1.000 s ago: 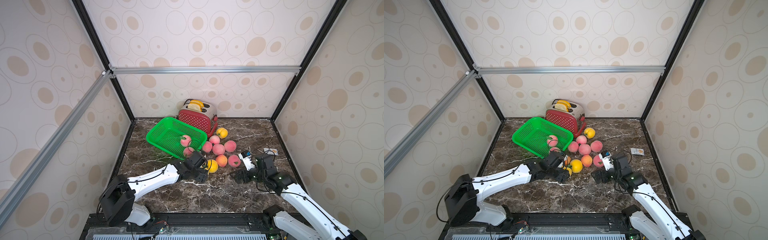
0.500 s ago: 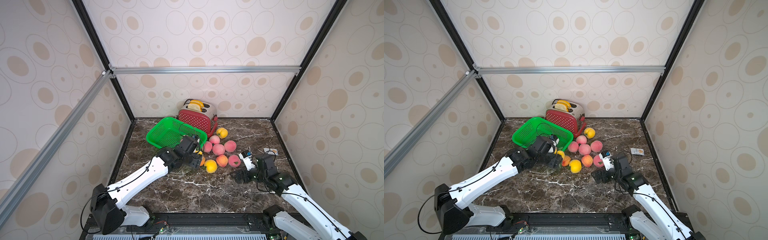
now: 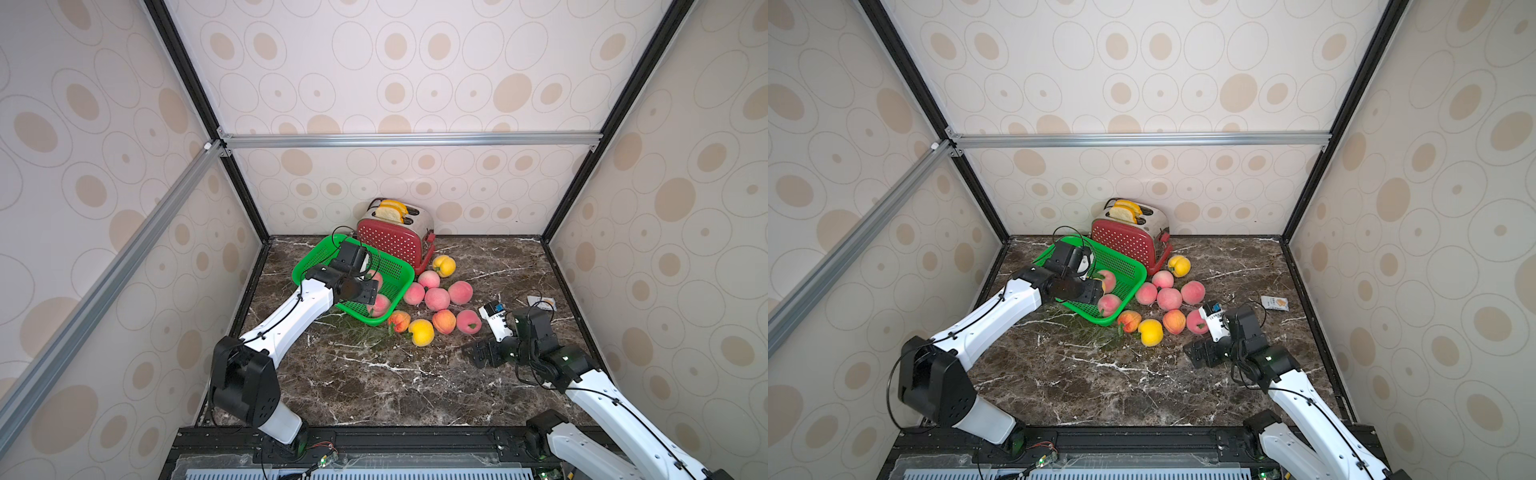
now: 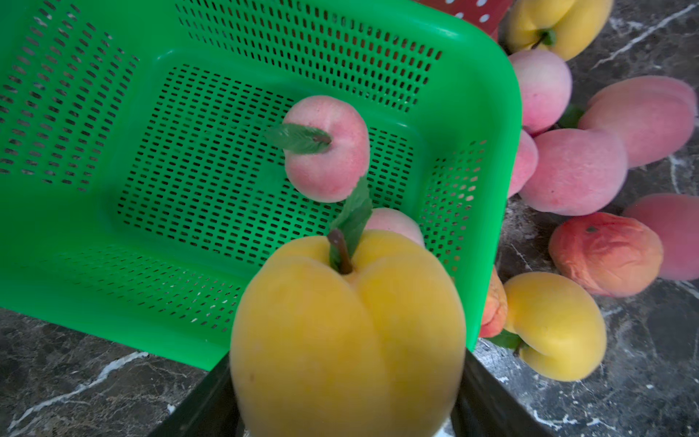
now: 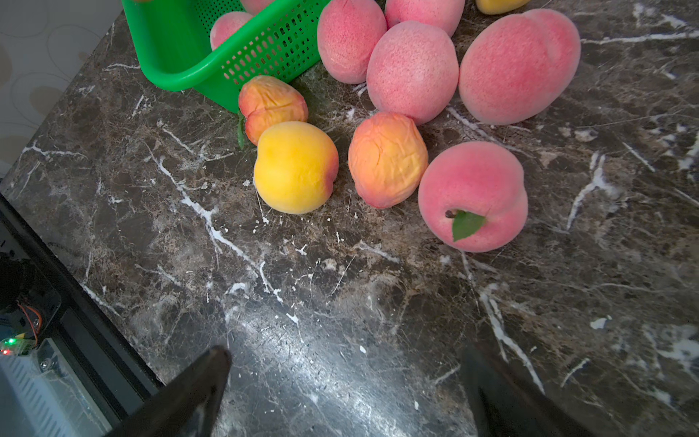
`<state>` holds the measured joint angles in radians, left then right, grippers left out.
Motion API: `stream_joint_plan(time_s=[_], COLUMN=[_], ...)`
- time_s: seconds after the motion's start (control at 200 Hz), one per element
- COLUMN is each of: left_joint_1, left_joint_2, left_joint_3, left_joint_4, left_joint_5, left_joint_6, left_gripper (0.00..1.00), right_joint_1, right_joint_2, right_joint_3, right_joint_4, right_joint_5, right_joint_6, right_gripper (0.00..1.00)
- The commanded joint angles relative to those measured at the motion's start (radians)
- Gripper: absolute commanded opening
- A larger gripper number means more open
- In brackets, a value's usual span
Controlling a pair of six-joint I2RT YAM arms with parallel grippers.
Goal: Put the peaches into the basket
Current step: Place the peach in the basket.
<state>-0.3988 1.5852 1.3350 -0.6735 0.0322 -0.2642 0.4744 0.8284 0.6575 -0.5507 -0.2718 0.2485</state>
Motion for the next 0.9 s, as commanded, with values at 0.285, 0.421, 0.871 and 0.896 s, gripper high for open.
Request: stream_joint_plan(time_s=[0.285, 0.421, 0.871, 0.896], left_joint_1=[0.082, 0.083, 0.083, 0.082], left_joint_2=[0.179, 0.206, 0.261, 0.261], left_joint_3=[0.162, 0.155, 0.147, 0.145], left_joint_4=[-0.033, -0.034, -0.031, -0.033], left_joint_5=[-0.008, -0.032, -0.018, -0.017], left_joint_6=[0.035, 0.037, 0.034, 0.033], left_gripper=[0.72, 0.72, 0.74, 0.74], right_joint_1=[-0.003, -0.003, -0.003, -0.003], right_joint_2=[0.065, 0.05, 0.009, 0.005], right_joint_3=[0.086, 0.074, 0.056, 0.057], right_joint_4=[0.022, 0.034, 0.031, 0.029], right_joint_5=[-0.042, -0.041, -0.024, -0.024], right_joint_6=[-0.034, -0.026, -0.019, -0.019], right_gripper=[1.0, 1.0, 1.0, 1.0])
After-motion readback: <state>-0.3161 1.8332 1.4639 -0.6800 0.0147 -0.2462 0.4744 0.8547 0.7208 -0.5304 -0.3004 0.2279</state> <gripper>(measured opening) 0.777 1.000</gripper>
